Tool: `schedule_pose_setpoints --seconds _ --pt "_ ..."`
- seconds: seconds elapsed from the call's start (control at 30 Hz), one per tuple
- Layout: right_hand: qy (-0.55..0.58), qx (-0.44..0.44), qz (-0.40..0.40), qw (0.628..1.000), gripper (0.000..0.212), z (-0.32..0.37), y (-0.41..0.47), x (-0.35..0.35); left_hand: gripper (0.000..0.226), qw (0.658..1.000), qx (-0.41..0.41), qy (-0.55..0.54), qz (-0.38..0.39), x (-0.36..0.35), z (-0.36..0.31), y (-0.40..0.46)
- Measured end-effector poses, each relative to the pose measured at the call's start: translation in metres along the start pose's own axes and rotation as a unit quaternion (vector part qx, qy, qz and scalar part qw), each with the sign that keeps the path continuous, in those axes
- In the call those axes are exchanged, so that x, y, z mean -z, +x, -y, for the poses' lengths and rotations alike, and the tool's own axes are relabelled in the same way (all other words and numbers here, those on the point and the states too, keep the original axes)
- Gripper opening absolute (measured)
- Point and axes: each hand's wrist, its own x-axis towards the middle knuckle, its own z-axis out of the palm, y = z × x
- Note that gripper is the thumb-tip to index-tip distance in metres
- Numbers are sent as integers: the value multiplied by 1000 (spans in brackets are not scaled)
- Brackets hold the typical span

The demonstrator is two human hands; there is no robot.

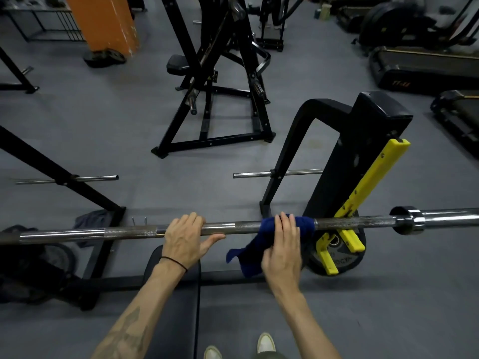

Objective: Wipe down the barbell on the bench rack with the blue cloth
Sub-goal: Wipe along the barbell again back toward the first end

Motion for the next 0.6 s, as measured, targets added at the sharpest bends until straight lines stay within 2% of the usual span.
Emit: schedule_pose_setpoints --seconds 0.07,0.13,0.2,0.27,0.33,0.4,0.47,0.53,0.6 --pt "39 0 11 999 91 32 -6 -15 65 1000 -25 1 7 -3 5 3" --pt "51 101 62 992 93 46 -9 -21 73 998 -53 9 38 2 11 11" --pt "19 184 86 979 92 28 5 -12 87 990 -82 20 114 15 15 29" --pt "-29 167 79 982 90 -4 19 3 105 977 -71 4 201 20 16 41" --pt "-57 72 39 995 89 -24 21 14 110 967 -48 -9 249 20 16 49" --pt "-64 -2 9 998 92 -11 15 7 99 972 -38 -8 230 20 15 45" --pt "-45 -14 0 999 94 22 5 -10 83 984 -24 -3 174 18 14 34" --pt "-35 65 42 996 96 51 -5 -21 72 995 -41 -21 92 9 13 23" --pt "-50 153 75 984 98 49 -6 -17 63 996 -71 -28 36 1 16 10"
